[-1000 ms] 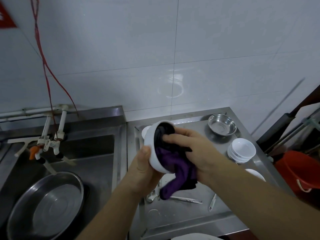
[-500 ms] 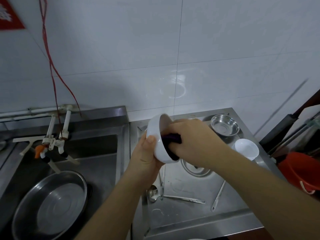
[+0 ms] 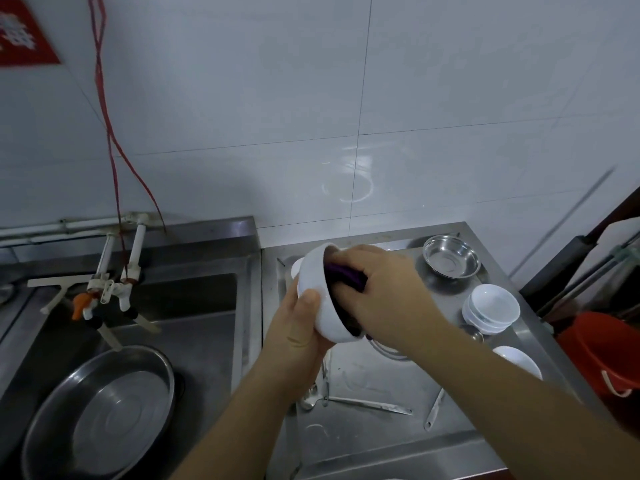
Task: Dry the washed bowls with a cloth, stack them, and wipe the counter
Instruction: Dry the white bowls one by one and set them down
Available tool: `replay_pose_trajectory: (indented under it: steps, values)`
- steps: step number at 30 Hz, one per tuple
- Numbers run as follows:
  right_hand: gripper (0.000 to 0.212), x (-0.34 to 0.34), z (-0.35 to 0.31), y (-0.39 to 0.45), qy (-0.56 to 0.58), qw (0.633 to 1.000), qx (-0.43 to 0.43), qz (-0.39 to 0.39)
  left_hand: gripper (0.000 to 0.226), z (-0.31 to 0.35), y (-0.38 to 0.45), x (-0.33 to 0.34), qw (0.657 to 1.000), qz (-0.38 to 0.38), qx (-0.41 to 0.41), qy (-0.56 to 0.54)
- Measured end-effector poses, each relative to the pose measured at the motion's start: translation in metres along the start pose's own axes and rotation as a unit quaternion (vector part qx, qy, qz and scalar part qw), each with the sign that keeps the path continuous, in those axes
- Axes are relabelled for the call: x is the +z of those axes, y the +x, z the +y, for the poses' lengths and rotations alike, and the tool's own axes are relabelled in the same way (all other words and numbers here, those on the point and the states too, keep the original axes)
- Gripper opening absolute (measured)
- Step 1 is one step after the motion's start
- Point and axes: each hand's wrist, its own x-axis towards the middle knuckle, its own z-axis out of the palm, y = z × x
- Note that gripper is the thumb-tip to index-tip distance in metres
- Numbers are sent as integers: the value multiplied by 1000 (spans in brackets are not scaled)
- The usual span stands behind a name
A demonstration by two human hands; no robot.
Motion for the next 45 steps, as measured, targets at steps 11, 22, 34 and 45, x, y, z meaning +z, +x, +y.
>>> replay_pose_trajectory:
  steps: [11,22,34,45]
  values:
    - [28,-19,13,-11,502,792,320,-134,100,5,7,-21,949,-79,32,303]
    - [49,-12,40,-21,564,763,307,-65,76,0,16,-6,976,58,-201,59]
    - [78,-5,73,-35,606,734,302,-54,46,-8,6,1,960,67,-142,-232]
    - [27,-3,108,-40,454,827,328,44,32,17,18,-9,992,115,-44,-8]
